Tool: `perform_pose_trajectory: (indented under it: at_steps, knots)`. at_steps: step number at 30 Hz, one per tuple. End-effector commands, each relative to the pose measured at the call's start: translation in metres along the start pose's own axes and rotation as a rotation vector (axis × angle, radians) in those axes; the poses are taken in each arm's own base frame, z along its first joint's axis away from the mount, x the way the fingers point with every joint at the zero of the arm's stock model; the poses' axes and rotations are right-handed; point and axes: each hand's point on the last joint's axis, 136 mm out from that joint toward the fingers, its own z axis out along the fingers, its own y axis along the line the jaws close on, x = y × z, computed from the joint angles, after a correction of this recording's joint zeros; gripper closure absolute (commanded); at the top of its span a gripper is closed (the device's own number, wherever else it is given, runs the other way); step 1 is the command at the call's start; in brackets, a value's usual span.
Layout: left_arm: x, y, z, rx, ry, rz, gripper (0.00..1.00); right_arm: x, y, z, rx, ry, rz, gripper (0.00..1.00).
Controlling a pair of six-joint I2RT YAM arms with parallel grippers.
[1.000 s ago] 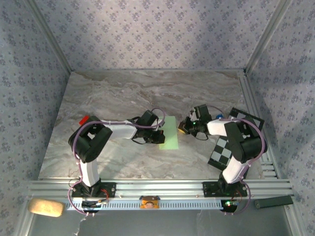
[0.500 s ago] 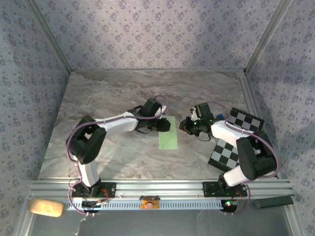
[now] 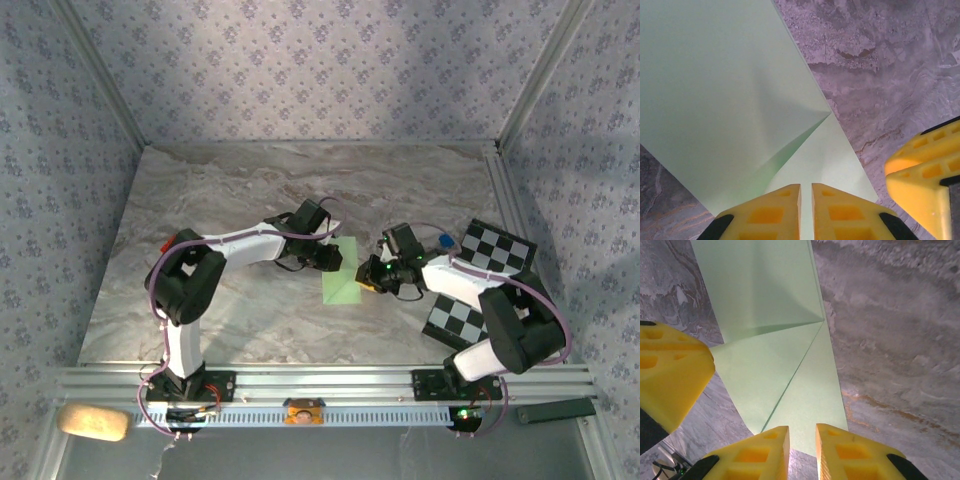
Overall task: Fold a paper plane with a square sheet of paper (pick it up from the middle)
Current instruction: Turn over the paper at the center of the table.
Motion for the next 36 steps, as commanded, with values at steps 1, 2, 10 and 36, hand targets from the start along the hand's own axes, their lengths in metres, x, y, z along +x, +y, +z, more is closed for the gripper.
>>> perform_pose_trajectory:
  at_steps: [1,2,10,36]
  knots:
    - [0.016,0.005,0.007,-0.001,0.062,0.019,0.89,0.006,-0.006,0.004,0.024,0.015,0.046,0.78]
    - [0.018,0.006,0.009,-0.004,0.071,0.020,0.89,0.007,-0.007,0.005,0.026,0.019,0.053,0.78]
    - [0.036,0.023,0.023,-0.046,0.131,0.003,0.93,0.018,-0.014,0.012,0.052,0.059,0.083,0.73]
    - [0.046,0.034,0.025,-0.057,0.146,-0.027,0.93,0.005,0.012,0.031,-0.031,0.048,0.032,0.53]
